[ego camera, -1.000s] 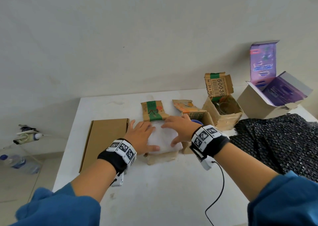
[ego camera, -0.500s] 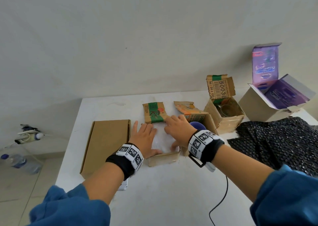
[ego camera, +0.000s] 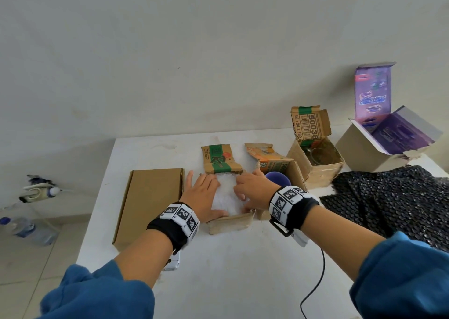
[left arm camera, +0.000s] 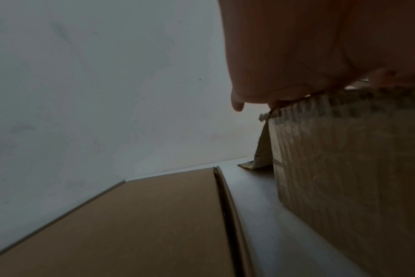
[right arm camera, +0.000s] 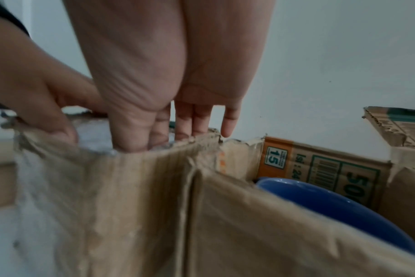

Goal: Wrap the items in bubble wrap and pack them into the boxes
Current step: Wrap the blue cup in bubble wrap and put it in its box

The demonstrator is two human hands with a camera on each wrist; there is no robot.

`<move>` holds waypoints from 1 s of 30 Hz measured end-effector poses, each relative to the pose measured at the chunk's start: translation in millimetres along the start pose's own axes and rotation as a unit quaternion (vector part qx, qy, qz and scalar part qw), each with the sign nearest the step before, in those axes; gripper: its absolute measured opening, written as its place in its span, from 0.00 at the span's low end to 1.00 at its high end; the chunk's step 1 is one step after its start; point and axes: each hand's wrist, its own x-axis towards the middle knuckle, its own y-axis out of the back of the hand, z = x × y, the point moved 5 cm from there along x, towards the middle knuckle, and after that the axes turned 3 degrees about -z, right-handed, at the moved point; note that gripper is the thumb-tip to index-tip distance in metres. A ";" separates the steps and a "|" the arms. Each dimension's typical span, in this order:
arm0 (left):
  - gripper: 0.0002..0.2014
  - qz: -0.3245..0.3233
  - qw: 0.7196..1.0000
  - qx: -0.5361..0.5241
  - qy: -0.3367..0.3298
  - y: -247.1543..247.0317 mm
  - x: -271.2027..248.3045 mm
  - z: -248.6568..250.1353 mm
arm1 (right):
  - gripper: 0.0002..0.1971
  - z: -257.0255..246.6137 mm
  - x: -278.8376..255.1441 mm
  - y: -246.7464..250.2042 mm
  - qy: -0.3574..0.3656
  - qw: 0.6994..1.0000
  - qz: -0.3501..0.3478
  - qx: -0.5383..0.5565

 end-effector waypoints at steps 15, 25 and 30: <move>0.46 -0.054 0.997 -0.023 -0.039 -7.9 -1.8 -11.9 | 0.18 -0.8 5.6 4.7 -0.049 0.998 -0.006 -0.042; 0.42 0.014 0.987 -0.157 0.006 -15.5 -8.5 -15.9 | 0.45 -13.1 12.8 1.6 -0.025 0.980 -0.003 0.197; 0.46 0.026 0.946 -0.322 -0.014 -23.0 -8.4 -18.0 | 0.47 -10.3 32.8 -2.0 -0.058 0.966 0.024 0.251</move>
